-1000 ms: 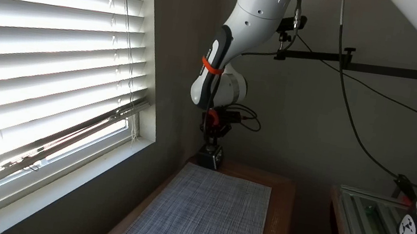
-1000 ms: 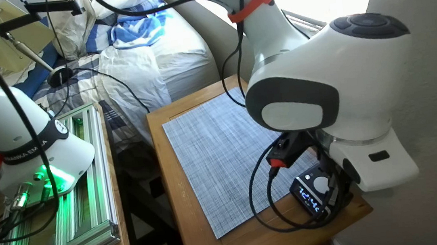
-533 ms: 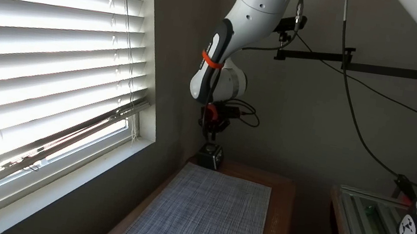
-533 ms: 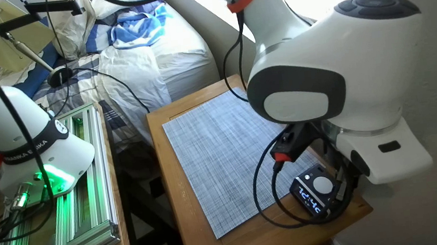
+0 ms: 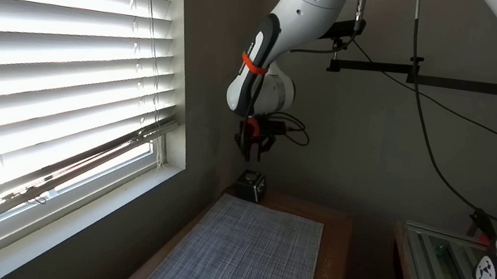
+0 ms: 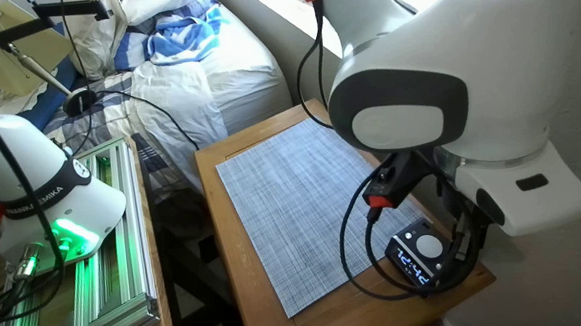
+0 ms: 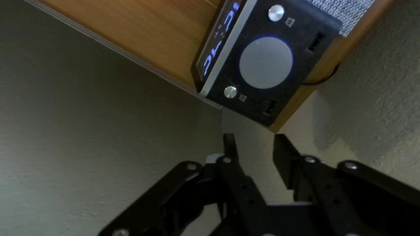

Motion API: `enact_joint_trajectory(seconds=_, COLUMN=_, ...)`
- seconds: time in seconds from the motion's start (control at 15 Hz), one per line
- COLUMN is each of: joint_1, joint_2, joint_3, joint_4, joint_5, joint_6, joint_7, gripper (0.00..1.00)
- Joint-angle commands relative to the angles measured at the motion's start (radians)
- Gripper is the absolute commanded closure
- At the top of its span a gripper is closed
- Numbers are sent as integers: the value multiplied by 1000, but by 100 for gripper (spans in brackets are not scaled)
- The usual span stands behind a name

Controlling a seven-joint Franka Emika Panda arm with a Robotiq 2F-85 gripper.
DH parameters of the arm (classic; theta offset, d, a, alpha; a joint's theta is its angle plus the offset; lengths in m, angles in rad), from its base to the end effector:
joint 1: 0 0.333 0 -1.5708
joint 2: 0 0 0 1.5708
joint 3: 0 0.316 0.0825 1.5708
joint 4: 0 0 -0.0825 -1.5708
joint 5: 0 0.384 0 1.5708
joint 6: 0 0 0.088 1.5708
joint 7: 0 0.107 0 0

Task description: Press the right button on the alarm clock

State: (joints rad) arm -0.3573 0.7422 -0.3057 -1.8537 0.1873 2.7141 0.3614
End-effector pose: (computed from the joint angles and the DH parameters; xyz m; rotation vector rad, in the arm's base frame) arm 0.5153 -0.3960 0.1491 2.5622 -1.5657 0.2162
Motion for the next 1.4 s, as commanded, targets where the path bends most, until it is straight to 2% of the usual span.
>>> enact_joint_trajectory(seconds=0.0, joint_1=30, joint_2=-84, joint_3=-34, joint_4=-55, joint_5=-24, joint_6=-49, joint_7=-30, gripper=33)
enact_joint_trajectory(seconds=0.27, joint_1=69, joint_2=-176, joint_3=-76, joint_4=-100, joint_5=-78, joint_6=-89, joint_7=-49, gripper=5)
enact_joint_trajectory(seconds=0.33, joint_1=78, joint_2=-202, joint_3=-84, joint_4=-113, joint_5=-96, joint_6=-100, joint_7=-55, gripper=1)
enact_joint_trajectory(seconds=0.6, joint_1=134, joint_2=-322, joint_3=-114, joint_4=-177, joint_5=-199, joint_6=-167, joint_7=-54, gripper=0)
enact_joint_trajectory(seconds=1.07, joint_1=140, joint_2=-472, joint_3=-100, joint_4=-191, joint_5=-349, joint_6=-376, joint_7=-115, gripper=0)
enact_joint_trajectory(seconds=1.33, joint_1=126, joint_2=-543, joint_3=-84, joint_4=-207, joint_5=-420, joint_6=-448, joint_7=-171, gripper=0)
